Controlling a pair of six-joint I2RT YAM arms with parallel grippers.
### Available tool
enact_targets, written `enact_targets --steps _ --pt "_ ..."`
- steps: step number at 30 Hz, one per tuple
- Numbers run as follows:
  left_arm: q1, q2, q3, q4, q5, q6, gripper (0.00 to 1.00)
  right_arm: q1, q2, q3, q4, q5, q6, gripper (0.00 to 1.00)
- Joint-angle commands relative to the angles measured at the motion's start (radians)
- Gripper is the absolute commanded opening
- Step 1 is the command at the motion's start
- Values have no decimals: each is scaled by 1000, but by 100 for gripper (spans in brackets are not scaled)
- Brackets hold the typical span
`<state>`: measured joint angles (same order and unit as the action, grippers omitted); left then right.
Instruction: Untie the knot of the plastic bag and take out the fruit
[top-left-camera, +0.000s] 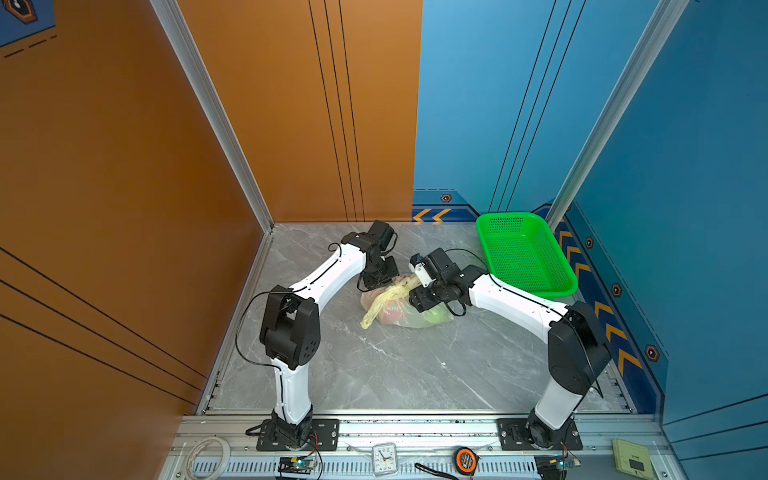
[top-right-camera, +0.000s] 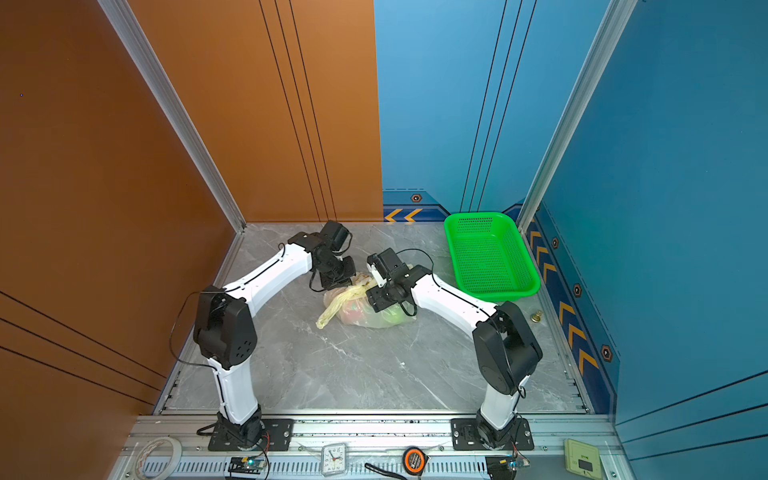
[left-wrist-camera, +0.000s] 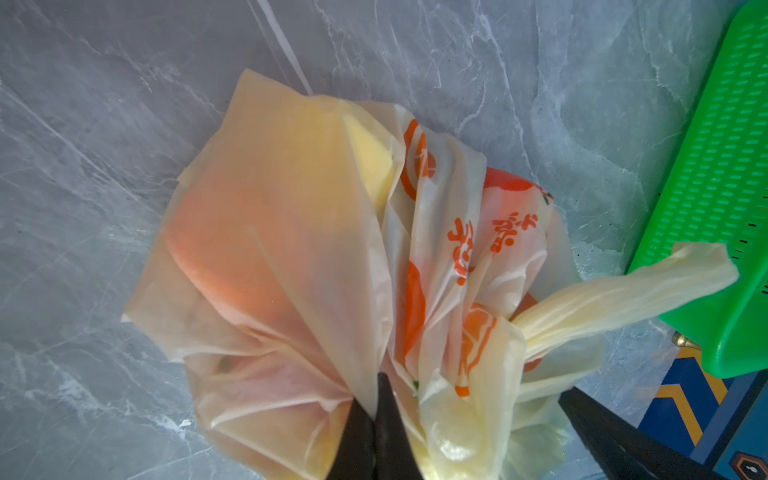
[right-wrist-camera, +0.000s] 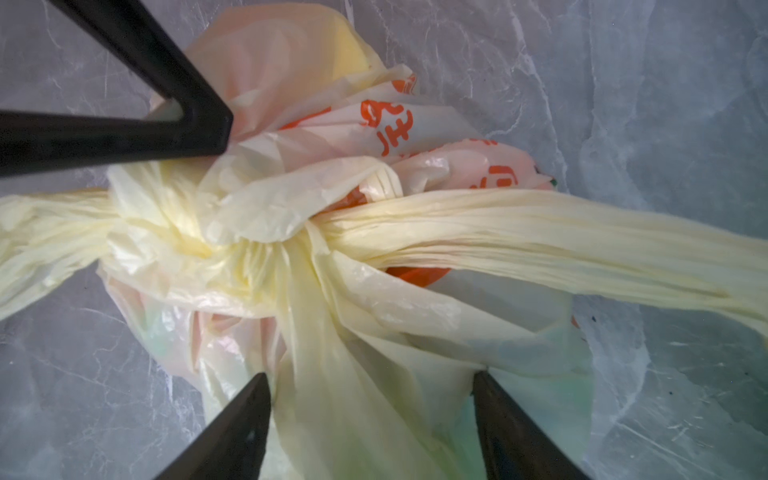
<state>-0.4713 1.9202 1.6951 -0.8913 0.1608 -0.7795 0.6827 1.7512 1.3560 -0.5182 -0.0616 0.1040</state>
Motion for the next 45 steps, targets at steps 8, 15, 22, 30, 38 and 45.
enact_targets --steps 8,15,22,30,38,45 --pt "6 -51 14 -30 -4 -14 0 1 49 68 35 -42 -20 44" --pt "15 -68 20 -30 -6 -21 0 9 55 51 34 -39 -21 46" --pt "18 -81 13 -30 -12 -21 0 9 47 38 31 -21 -22 17" --pt "41 -109 -32 -30 -34 -15 0 1 -50 -15 14 14 -4 0" --pt "112 -167 -113 -29 -54 10 0 -68 -260 -187 13 43 83 0" --pt "155 -195 -223 7 -59 34 0 -182 -401 -369 37 29 183 0"
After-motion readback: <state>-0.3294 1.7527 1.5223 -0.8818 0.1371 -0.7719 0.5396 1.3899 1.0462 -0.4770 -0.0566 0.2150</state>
